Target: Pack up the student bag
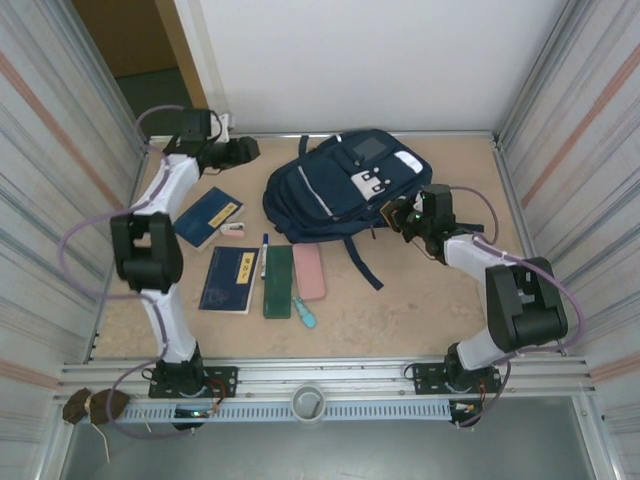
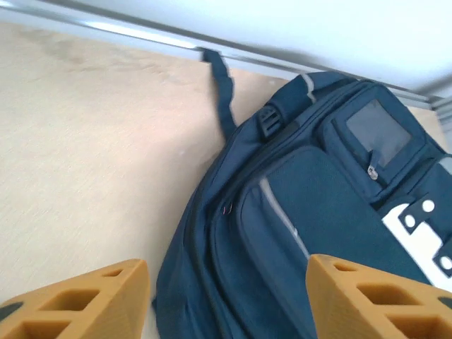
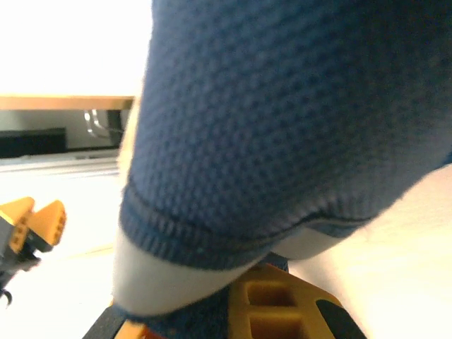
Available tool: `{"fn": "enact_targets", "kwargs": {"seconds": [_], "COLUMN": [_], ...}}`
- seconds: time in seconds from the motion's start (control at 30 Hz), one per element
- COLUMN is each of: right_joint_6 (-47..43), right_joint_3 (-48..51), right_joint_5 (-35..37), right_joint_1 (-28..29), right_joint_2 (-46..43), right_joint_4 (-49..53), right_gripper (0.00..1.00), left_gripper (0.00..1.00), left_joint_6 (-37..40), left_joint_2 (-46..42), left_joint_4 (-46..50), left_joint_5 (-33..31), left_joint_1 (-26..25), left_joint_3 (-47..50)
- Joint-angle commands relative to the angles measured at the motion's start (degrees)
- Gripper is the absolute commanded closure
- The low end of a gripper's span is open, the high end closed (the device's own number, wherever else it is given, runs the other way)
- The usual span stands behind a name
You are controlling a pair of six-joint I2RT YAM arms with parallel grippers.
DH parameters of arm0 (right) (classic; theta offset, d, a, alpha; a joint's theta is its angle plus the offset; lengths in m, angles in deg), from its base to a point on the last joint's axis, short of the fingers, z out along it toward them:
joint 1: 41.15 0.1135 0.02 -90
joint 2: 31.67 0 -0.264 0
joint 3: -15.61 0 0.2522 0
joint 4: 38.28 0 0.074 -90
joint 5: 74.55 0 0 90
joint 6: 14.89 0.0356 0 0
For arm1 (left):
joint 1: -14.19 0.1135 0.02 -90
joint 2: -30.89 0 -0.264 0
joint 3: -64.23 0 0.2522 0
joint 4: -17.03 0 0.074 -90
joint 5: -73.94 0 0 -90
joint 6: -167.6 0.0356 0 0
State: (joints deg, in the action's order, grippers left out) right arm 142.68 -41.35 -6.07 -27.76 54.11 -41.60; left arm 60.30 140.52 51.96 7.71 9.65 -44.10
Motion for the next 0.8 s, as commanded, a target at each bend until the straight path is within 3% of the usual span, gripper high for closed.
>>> {"fn": "enact_targets", "kwargs": {"seconds": [0.0, 0.13, 0.3, 0.5, 0.77], "right_joint_6": [7.4, 8.1, 8.1, 8.5, 7.8], "right_joint_3": [-1.7, -4.9, -9.1, -11.9, -14.4], "right_joint_5": [5.1, 7.9, 7.8, 8.0, 7.9], "right_joint_1": [3.7, 7.5, 10.5, 12.9, 14.0], "right_joint_2": [-3.7, -4.0, -3.9, -3.4, -3.6], "right_joint_4": [-6.7, -6.7, -6.1, -5.6, -3.8], "right_gripper": [0.99, 0.99, 1.00, 1.00, 1.00], "left_gripper": [0.36, 0.30, 0.32, 0.38, 0.46], "left_joint_6": [-1.5, -0.3, 3.4, 9.0, 12.3], "left_joint_2": [-17.3, -33.2, -37.6, -31.7, -20.2], "left_joint_4": [-10.4, -25.9, -37.2, -47.7, -56.8], "left_joint_5": [-7.7, -12.8, -19.4, -28.9, -36.3], "left_joint_1": [-4.3, -13.7, -26.9, -39.3, -43.4], "left_joint_3": [15.1, 38.2, 51.6, 54.7, 49.8]}}
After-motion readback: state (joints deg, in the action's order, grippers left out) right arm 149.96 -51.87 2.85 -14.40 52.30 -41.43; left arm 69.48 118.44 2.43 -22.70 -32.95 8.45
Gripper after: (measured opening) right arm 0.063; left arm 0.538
